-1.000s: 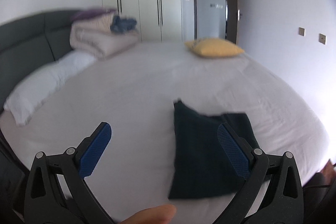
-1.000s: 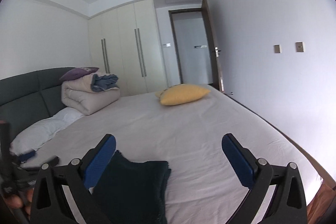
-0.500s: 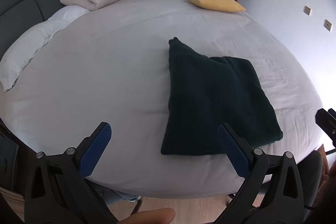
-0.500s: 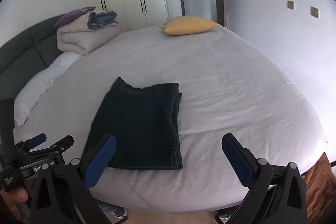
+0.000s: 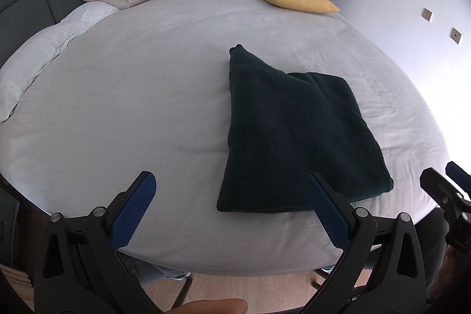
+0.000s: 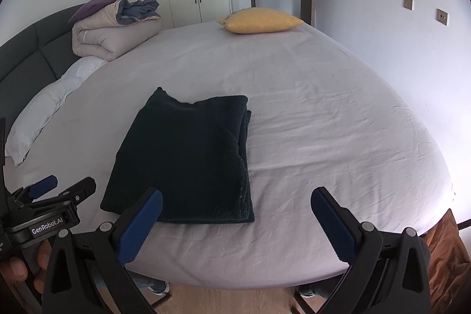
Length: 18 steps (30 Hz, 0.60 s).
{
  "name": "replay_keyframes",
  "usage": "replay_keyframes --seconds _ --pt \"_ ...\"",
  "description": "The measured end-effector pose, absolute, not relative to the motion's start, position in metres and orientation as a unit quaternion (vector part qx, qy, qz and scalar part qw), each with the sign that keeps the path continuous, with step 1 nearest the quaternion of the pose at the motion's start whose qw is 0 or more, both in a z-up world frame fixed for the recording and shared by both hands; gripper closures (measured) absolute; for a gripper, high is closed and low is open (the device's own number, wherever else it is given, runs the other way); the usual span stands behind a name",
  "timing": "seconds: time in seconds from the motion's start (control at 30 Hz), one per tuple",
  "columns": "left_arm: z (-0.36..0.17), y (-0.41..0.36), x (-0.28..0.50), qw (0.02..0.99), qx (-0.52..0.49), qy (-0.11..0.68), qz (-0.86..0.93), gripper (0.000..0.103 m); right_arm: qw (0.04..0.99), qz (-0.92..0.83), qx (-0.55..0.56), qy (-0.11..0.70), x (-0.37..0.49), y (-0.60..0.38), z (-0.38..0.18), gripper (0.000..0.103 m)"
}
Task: Fold small clothes
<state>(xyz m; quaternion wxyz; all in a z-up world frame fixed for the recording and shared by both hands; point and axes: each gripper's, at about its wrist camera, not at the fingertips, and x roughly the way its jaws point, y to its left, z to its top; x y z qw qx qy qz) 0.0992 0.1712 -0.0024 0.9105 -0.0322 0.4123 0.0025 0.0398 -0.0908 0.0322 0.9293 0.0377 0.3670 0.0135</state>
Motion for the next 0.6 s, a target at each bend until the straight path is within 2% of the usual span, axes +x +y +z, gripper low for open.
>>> replay_keyframes --seconds 0.6 --pt "-0.005 0.169 0.099 0.91 -0.031 0.414 0.002 0.0 0.922 0.017 0.043 0.385 0.042 -0.092 0.02 0.0"
